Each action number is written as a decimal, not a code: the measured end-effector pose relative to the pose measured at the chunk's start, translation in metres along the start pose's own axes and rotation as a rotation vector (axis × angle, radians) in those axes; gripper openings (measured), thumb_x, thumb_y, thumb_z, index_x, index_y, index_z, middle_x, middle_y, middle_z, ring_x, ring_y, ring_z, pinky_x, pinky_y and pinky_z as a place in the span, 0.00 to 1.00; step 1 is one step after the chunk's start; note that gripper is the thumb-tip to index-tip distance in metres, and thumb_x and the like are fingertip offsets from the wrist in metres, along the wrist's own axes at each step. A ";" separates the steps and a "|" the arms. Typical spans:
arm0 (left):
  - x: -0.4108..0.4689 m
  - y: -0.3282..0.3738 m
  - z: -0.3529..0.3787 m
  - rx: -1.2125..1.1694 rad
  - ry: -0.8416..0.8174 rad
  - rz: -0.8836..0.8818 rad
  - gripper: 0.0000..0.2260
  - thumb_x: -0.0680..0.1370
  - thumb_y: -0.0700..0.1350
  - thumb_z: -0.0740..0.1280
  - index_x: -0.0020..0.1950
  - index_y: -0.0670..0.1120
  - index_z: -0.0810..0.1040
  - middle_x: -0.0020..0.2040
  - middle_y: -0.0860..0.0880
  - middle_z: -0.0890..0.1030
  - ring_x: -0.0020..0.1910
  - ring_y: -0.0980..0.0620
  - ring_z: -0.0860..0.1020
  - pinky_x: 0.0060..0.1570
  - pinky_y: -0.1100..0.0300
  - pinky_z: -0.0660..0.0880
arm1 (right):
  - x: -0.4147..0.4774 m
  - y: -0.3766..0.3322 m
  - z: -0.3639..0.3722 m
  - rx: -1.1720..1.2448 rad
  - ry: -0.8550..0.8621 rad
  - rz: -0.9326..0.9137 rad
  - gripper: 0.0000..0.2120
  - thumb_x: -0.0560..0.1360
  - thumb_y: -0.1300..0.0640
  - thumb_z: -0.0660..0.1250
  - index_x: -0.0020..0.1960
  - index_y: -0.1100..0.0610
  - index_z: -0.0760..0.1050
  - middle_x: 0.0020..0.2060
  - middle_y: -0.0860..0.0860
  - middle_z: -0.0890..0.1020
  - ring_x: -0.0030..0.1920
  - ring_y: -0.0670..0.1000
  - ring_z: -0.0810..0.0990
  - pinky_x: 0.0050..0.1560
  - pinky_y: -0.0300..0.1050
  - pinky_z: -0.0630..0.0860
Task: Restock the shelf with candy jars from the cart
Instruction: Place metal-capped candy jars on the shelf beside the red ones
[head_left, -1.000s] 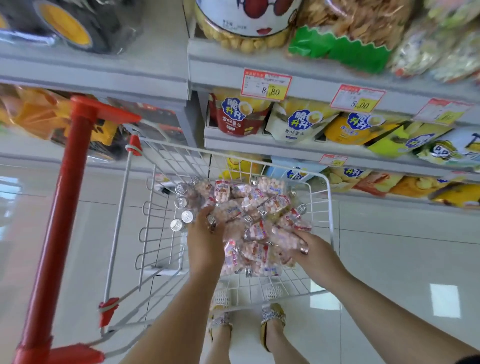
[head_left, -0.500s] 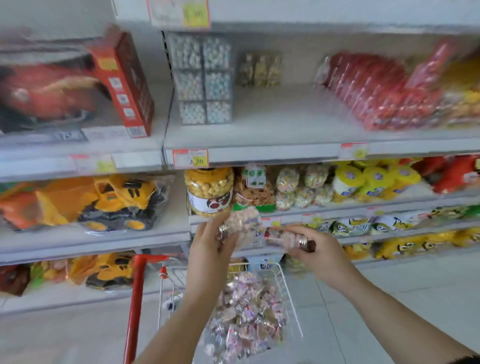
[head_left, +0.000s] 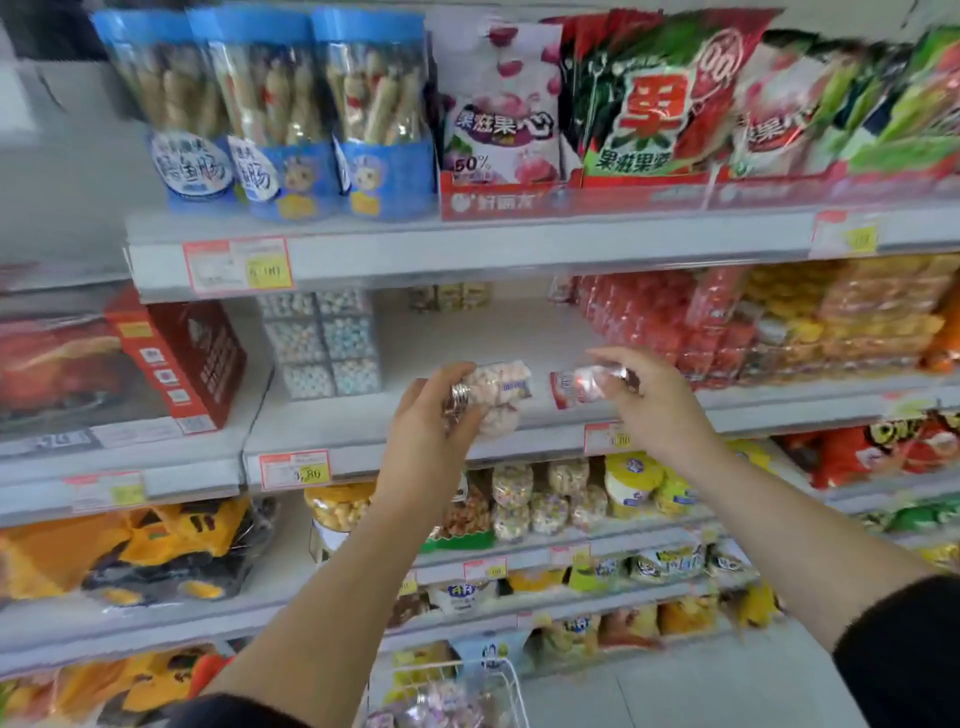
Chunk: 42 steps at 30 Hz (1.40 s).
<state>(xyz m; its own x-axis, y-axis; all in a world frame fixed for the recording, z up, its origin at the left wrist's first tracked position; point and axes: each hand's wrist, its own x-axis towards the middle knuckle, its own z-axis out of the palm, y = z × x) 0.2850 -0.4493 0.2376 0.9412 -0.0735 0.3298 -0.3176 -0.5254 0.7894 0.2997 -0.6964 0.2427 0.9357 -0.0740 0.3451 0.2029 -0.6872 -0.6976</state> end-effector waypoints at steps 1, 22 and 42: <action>0.010 0.003 0.005 0.016 0.005 -0.004 0.16 0.81 0.47 0.67 0.68 0.58 0.73 0.58 0.54 0.74 0.47 0.76 0.70 0.47 0.78 0.69 | 0.018 0.007 0.000 -0.058 -0.028 -0.015 0.14 0.79 0.60 0.67 0.64 0.52 0.77 0.57 0.44 0.79 0.55 0.44 0.75 0.51 0.31 0.66; 0.128 0.022 0.053 0.931 -0.287 -0.123 0.22 0.79 0.36 0.63 0.71 0.52 0.67 0.61 0.44 0.71 0.66 0.38 0.67 0.42 0.51 0.69 | 0.103 0.054 0.022 -0.366 -0.027 -0.263 0.18 0.72 0.62 0.70 0.61 0.56 0.77 0.58 0.55 0.77 0.56 0.59 0.76 0.55 0.52 0.76; 0.122 -0.026 0.059 0.786 0.101 0.115 0.10 0.81 0.50 0.64 0.63 0.55 0.72 0.53 0.53 0.80 0.60 0.44 0.71 0.30 0.57 0.63 | 0.162 0.090 0.079 -0.744 -0.276 -0.159 0.18 0.78 0.55 0.61 0.64 0.63 0.76 0.61 0.63 0.79 0.64 0.60 0.73 0.68 0.51 0.65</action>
<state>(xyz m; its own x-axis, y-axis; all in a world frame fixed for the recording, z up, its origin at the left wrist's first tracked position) 0.4150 -0.4945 0.2263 0.8805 -0.1062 0.4621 -0.2023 -0.9655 0.1637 0.4922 -0.7132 0.1860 0.9690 0.1798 0.1695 0.1856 -0.9825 -0.0185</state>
